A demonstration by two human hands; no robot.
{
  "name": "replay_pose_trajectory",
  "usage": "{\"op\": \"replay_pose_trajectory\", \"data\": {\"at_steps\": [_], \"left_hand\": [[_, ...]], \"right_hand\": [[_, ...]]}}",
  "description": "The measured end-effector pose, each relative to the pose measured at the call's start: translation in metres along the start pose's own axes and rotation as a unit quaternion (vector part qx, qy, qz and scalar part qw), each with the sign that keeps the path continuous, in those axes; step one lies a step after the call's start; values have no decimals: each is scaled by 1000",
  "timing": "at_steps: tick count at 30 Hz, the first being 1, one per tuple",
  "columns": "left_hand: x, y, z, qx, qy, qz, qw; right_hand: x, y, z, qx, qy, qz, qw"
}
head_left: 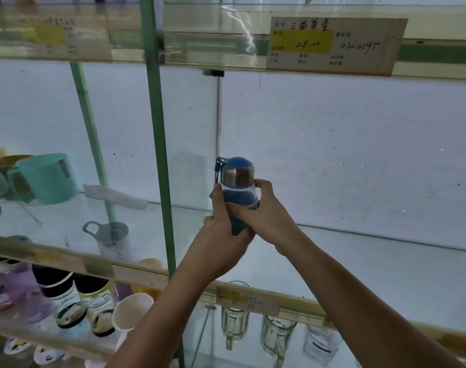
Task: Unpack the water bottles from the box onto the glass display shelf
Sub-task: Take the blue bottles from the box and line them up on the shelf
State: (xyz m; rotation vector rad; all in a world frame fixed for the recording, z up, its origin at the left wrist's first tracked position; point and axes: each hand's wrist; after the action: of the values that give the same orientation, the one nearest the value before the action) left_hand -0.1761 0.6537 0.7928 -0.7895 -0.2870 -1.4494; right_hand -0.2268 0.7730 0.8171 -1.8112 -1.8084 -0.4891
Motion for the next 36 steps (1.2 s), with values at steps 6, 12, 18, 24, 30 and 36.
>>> {"op": "replay_pose_trajectory", "data": {"at_steps": [6,12,18,24,30,36], "left_hand": [[-3,5,3,13,-17,15,1000],[-4,14,7,20,-24,17,999],[-8,25,15,-7,-52,59,997],[-25,28,32,-52,-7,72,996],[-45,21,64,-65,38,20,997],[-82,18,105,-75,87,-47,992]], "right_hand": [[0,4,0,7,9,8,1000],[2,9,1,8,9,-19,1000],[15,23,3,12,5,-55,998],[36,42,12,5,-1,-50,999],[86,66,37,3,-28,3,1000],[139,100,71,-11,-54,66,996]]}}
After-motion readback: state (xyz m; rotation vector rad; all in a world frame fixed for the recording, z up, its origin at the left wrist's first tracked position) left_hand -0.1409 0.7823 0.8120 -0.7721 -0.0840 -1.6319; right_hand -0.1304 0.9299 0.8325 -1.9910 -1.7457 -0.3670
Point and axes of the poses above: each hand's wrist, its own y-axis away from the middle knuckle, its own x-axis out of the back of the hand, z = x × y, and after that the axes turned 2 degrees about -x, right-handed
